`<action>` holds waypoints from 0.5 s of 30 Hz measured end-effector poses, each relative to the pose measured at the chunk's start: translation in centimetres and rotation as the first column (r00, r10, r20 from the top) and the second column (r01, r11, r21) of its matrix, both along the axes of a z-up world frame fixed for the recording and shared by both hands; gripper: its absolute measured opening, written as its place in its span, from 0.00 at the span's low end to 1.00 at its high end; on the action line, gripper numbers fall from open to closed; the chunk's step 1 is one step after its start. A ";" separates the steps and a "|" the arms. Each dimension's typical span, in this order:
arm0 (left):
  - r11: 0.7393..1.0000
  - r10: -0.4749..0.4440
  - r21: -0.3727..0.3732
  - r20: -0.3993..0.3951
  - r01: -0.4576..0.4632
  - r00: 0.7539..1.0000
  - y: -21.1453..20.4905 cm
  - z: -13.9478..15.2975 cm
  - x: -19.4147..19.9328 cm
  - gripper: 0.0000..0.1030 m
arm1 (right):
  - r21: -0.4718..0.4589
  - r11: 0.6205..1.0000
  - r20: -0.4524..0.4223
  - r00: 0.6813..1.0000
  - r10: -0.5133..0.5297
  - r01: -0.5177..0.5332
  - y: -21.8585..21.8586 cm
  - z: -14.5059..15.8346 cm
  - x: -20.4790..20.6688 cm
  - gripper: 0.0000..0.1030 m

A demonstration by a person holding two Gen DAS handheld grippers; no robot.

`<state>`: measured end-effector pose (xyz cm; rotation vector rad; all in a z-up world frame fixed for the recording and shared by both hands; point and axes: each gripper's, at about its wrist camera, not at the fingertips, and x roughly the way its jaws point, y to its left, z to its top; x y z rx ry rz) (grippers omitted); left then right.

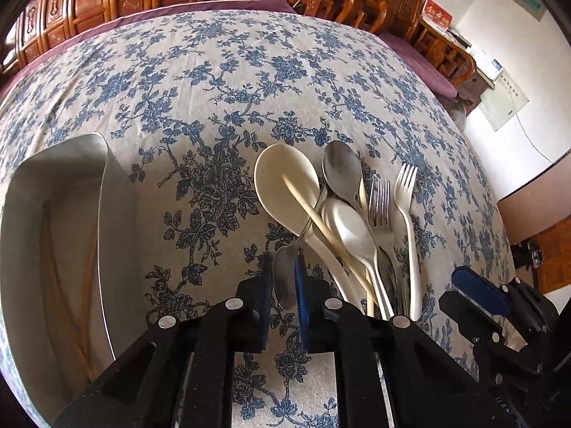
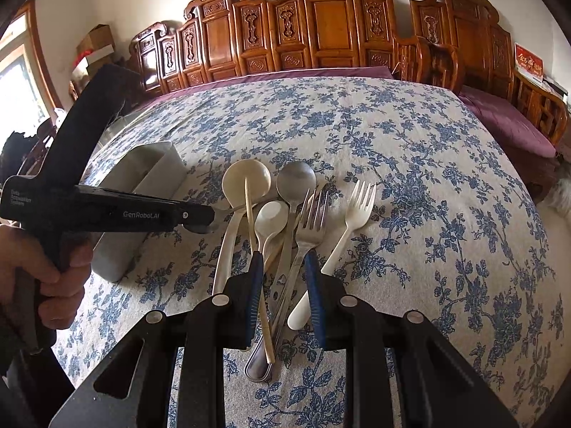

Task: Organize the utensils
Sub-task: 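Grasp another wooden chopstick with the right tool while the left tool grasps a metal spoon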

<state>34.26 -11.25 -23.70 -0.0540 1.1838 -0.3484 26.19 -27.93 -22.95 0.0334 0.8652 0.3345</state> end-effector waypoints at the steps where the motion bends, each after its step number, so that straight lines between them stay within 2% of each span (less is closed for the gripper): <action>1: 1.000 0.000 0.004 -0.007 0.000 1.000 0.0 -0.2 0.1 0.10 | 0.001 1.000 0.001 1.000 0.000 0.000 0.0 0.0 0.0 0.26; 4: 1.000 0.000 0.008 -0.017 0.000 1.000 -0.1 -0.5 0.4 0.09 | 0.000 1.000 0.002 1.000 0.000 0.000 -0.1 0.0 -0.1 0.26; 6: 1.000 0.000 0.007 -0.009 0.000 1.000 0.0 -0.4 0.3 0.01 | -0.003 1.000 0.000 1.000 -0.002 0.002 -0.1 -0.1 0.0 0.26; 15: 0.999 0.005 0.046 0.122 -0.011 0.993 0.2 2.3 -2.3 0.01 | 0.008 1.000 -0.011 1.000 -0.013 0.013 -0.7 -0.1 0.4 0.26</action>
